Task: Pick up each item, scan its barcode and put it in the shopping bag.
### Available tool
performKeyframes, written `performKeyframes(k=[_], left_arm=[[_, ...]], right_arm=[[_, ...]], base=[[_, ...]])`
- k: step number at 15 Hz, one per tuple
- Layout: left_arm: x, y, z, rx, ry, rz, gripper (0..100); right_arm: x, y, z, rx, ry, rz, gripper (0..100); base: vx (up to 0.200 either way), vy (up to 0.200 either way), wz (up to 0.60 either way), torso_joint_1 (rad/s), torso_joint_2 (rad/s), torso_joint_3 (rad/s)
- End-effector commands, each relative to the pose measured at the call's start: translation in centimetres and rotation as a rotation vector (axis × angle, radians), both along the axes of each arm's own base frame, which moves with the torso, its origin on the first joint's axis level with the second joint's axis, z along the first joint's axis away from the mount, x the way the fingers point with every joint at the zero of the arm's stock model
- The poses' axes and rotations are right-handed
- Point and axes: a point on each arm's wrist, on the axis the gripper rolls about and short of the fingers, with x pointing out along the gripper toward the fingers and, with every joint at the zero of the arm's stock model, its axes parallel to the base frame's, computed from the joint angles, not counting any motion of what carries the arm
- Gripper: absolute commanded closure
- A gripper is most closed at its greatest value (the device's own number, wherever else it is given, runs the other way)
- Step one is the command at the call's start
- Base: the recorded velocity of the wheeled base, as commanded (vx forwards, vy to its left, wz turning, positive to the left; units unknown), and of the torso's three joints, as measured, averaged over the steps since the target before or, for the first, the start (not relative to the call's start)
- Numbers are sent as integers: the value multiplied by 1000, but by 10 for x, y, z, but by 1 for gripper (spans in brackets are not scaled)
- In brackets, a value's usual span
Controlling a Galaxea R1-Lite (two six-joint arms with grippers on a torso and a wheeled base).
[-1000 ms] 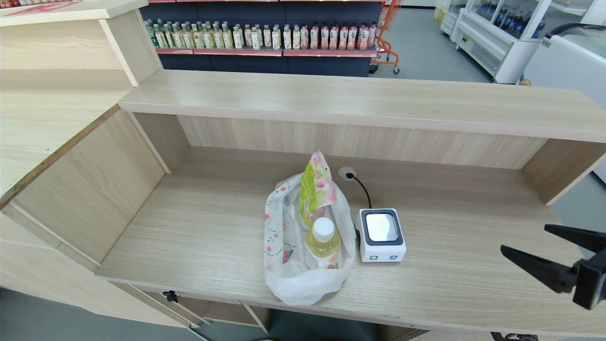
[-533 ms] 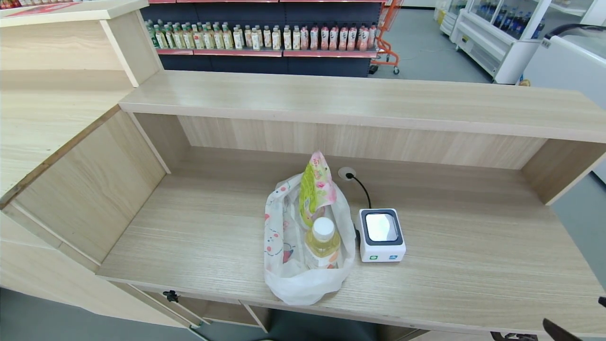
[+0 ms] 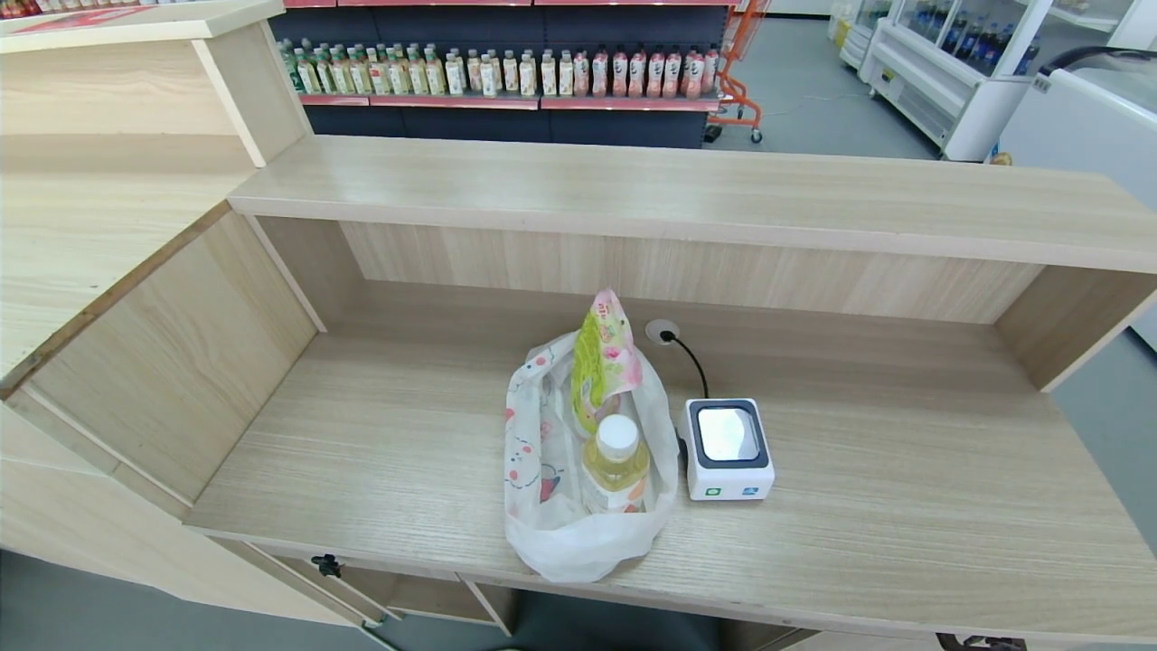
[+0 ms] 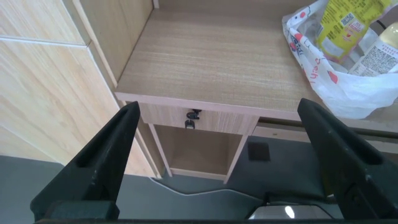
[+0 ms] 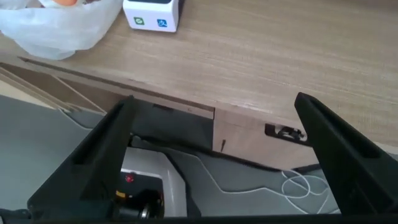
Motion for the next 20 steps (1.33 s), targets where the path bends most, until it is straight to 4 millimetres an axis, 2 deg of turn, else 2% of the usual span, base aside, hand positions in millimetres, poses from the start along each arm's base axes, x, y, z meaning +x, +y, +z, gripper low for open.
performKeyframes(k=[1,4,16,20], left_arm=[[0,0,0,0,0,0,0],[0,0,0,0,0,0,0],[0,0,0,-5,0,0,0],[0,0,0,3,-1,-1,0]], right_arm=[[-9,0,-2,-6,-113,-12,0],[-14,-2,-9,3,-116,-54,0],[-15,-2,-9,5,-114,-51,0],[-15,-2,-9,-1,-115,-51,0]], base=[[0,0,0,0,0,0],[0,0,0,0,0,0],[0,0,0,0,0,0],[200,0,0,-4,4,1]])
